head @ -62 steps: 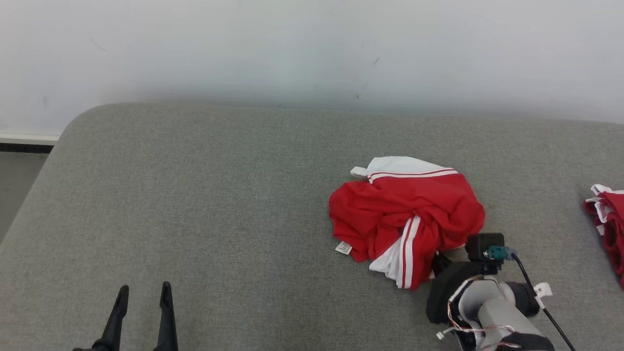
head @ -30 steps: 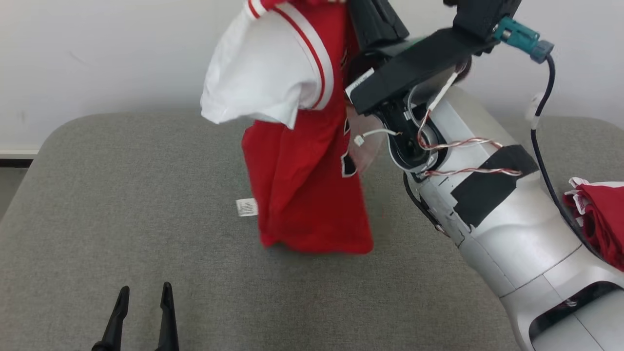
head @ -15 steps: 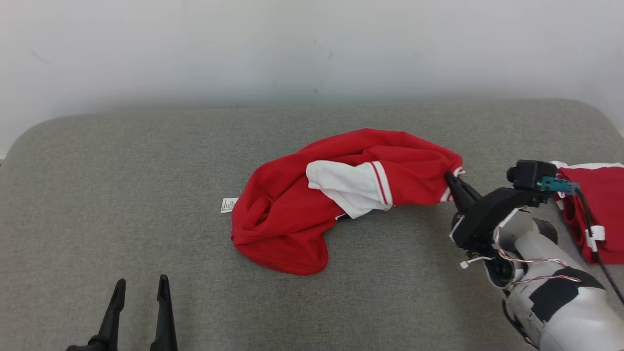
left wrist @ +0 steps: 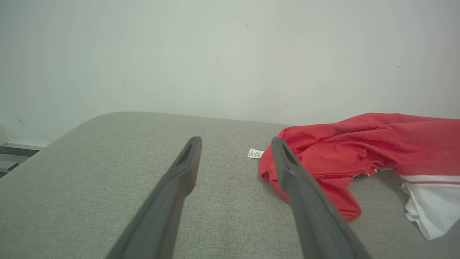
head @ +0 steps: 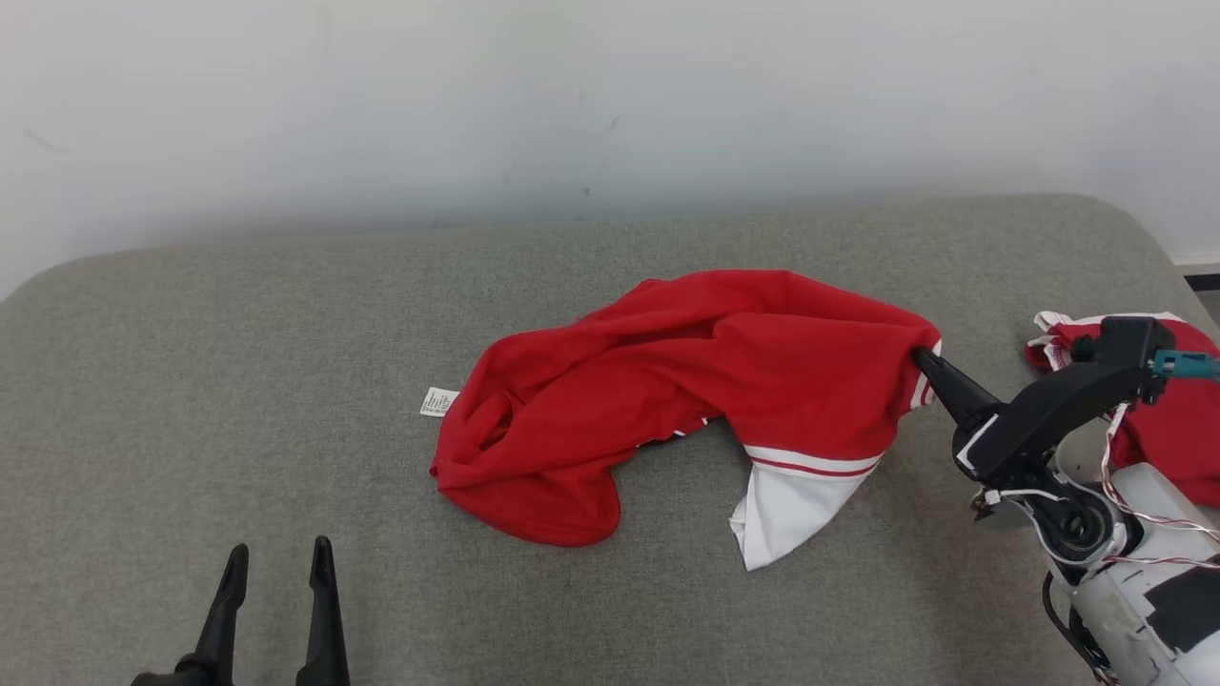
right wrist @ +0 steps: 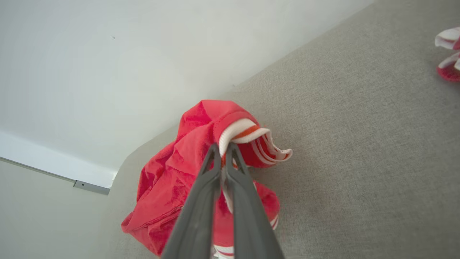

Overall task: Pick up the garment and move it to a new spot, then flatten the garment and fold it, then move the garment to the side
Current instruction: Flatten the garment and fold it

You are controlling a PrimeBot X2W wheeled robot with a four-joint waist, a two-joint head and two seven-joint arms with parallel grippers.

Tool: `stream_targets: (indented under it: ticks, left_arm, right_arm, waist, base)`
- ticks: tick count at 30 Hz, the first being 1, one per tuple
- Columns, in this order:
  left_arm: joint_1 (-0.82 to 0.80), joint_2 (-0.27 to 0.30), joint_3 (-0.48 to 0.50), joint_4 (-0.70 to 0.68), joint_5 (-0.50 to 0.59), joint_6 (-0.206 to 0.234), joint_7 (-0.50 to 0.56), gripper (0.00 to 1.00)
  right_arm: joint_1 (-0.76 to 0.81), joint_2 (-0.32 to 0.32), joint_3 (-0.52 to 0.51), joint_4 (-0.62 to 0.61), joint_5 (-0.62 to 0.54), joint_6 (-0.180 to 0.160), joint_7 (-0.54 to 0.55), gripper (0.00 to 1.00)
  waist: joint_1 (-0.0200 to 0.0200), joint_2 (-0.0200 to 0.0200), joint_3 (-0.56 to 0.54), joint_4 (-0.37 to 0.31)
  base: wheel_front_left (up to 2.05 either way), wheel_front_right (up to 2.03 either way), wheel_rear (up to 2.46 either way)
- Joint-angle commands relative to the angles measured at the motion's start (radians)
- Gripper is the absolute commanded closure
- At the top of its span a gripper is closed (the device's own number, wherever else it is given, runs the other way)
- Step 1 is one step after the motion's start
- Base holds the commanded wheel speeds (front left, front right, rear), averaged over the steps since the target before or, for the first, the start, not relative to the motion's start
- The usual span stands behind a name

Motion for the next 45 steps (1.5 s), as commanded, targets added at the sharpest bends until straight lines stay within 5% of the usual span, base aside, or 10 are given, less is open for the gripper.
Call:
stream_targets:
  ticks: [1,13,19,28,29,30,31,38,45]
  left_arm:
    - [0.003,0.0,0.003,0.002,-0.003,-0.002,-0.001,0.0]
    - [0.038,0.0,0.006,-0.002,0.006,-0.005,-0.001,0.0]
    - [0.044,0.0,0.009,-0.002,0.011,-0.007,-0.001,0.0]
    - [0.009,0.0,-0.005,-0.004,0.018,-0.013,-0.001,0.0]
    - [0.006,0.0,-0.006,-0.004,0.018,-0.014,-0.001,0.0]
    - [0.002,0.0,-0.01,-0.004,0.018,-0.015,-0.001,0.0]
    - [-0.002,0.0,-0.011,-0.002,0.018,-0.016,-0.001,0.0]
    - [-0.012,0.0,-0.006,0.009,0.02,-0.013,-0.001,0.0]
    - [0.014,0.0,0.012,0.01,0.012,-0.001,-0.001,0.0]
  right_arm:
    - [0.029,-0.022,-0.024,-0.051,0.029,0.003,0.025,1.0]
    - [0.277,-0.116,-0.21,-0.411,0.088,0.003,0.1,1.0]
    - [0.301,-0.09,-0.253,-0.29,-0.118,0.003,0.132,1.0]
    - [0.138,0.109,-0.292,-0.009,-0.539,0.003,0.125,1.0]
    - [0.116,0.123,-0.302,0.015,-0.578,0.003,0.101,0.91]
    - [0.096,0.14,-0.313,0.044,-0.615,0.003,0.077,0.13]
    - [0.08,0.155,-0.32,0.071,-0.653,0.003,0.057,0.0]
    - [0.019,0.171,-0.401,0.214,-0.924,0.003,-0.121,0.0]
    - [0.077,0.171,-0.508,0.202,-1.055,0.003,-0.233,0.0]
  waist:
    - [-0.0001,-0.0001,-0.006,0.003]
    - [-0.0001,-0.0001,-0.035,0.027]
    - [-0.0001,-0.0001,-0.034,0.025]
    - [-0.0001,-0.0001,-0.01,0.039]
    - [-0.0001,-0.0001,-0.006,0.043]
    - [-0.0001,-0.0001,-0.001,0.048]
    - [-0.0001,-0.0001,0.003,0.052]
    - [-0.0001,-0.0001,0.012,0.073]
    - [-0.0001,-0.0001,-0.013,0.051]
  base:
    - [0.0,0.0,0.0]
    - [0.0,0.0,0.0]
    - [0.0,0.0,0.0]
    - [0.0,0.0,0.0]
    - [0.0,0.0,0.0]
    - [0.0,0.0,0.0]
    - [0.0,0.0,0.0]
    - [0.0,0.0,0.0]
    - [0.0,0.0,0.0]
